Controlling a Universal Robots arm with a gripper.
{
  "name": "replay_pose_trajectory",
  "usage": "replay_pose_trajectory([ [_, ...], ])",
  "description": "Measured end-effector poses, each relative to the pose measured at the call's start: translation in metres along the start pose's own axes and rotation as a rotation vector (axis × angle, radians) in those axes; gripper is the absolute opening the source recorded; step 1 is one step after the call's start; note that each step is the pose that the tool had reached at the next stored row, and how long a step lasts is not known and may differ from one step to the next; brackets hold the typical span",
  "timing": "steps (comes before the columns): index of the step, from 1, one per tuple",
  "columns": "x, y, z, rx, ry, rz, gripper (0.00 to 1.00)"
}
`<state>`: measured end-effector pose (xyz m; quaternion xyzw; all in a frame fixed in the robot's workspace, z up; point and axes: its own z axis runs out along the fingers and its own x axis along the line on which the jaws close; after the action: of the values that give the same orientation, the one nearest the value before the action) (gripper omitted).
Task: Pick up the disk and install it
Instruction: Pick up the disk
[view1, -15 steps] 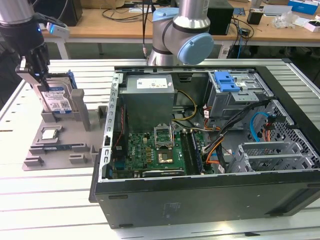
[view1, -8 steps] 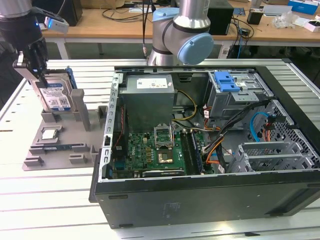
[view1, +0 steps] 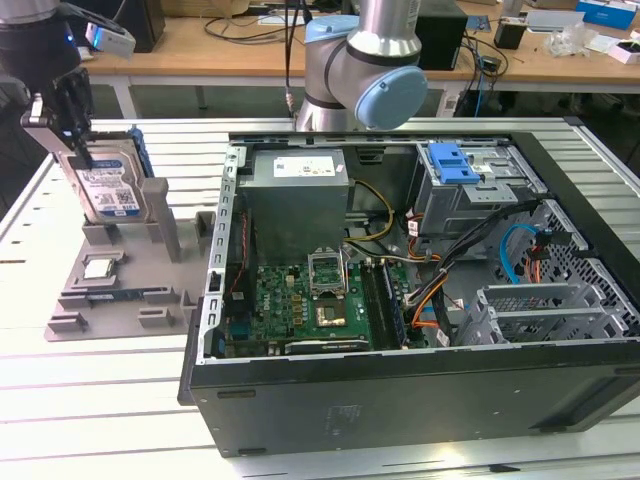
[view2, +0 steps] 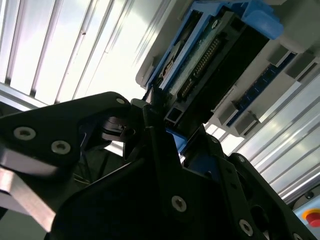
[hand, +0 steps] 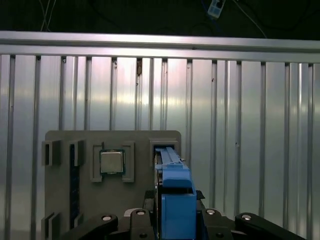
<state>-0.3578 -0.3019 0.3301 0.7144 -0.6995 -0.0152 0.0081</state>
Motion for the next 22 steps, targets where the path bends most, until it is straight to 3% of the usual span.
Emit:
replay_pose_trajectory([
  [11, -0.0016, 0.0008, -0.0261, 0.0, 0.0, 0.0, 0.37],
  [22, -0.0024, 0.0014, -0.0457, 0.0001, 0.0, 0.0, 0.37],
])
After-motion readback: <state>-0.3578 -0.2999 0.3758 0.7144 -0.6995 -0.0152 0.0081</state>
